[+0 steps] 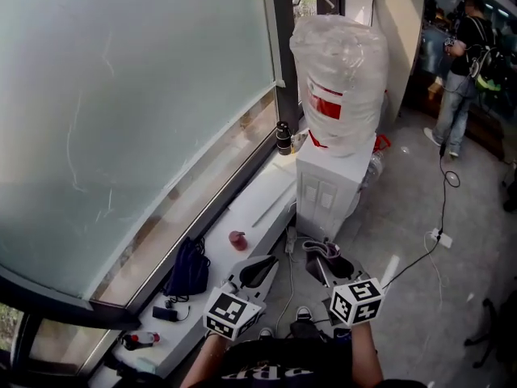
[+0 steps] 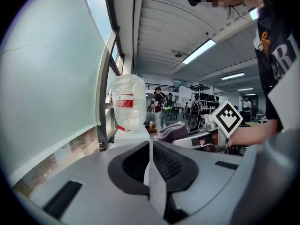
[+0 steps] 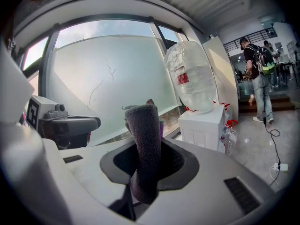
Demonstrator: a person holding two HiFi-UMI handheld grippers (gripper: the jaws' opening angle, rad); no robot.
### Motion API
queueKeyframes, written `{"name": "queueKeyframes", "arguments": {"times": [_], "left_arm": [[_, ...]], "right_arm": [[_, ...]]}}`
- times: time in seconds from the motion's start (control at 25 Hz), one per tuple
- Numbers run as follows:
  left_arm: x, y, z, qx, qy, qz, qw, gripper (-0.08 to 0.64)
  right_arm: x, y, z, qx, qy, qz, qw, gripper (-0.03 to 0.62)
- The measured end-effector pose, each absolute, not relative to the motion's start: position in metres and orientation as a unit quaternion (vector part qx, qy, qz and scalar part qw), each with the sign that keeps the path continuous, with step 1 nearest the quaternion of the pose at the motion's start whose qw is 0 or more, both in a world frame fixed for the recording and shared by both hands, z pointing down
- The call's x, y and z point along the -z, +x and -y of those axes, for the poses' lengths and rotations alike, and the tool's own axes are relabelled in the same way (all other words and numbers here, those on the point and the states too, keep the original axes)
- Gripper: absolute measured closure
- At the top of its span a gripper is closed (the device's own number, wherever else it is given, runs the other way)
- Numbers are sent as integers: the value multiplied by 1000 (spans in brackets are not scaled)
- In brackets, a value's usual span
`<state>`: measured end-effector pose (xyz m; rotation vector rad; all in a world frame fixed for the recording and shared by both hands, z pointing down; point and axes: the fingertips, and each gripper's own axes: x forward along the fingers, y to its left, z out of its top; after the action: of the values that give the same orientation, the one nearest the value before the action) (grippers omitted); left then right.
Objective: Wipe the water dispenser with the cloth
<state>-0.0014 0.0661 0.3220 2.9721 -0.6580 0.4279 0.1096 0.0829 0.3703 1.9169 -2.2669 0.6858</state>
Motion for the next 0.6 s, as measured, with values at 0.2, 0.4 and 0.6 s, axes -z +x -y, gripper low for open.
{"name": "queueKeyframes", "arguments": {"times": [0.2,0.4,0.6], "left_arm": [[-322,-28,-83,-138,973,183,20,537],[-327,-52,-100,-131,979,157,19,537],[-328,-70,-118,-119,983,137,16,537]], "right_arm": [[-367,81,-105,-226,651,724,38,488],[-368,57,-123,-223,679,699,27,489],[-366,34,-140,-214,690,691,32,489]]}}
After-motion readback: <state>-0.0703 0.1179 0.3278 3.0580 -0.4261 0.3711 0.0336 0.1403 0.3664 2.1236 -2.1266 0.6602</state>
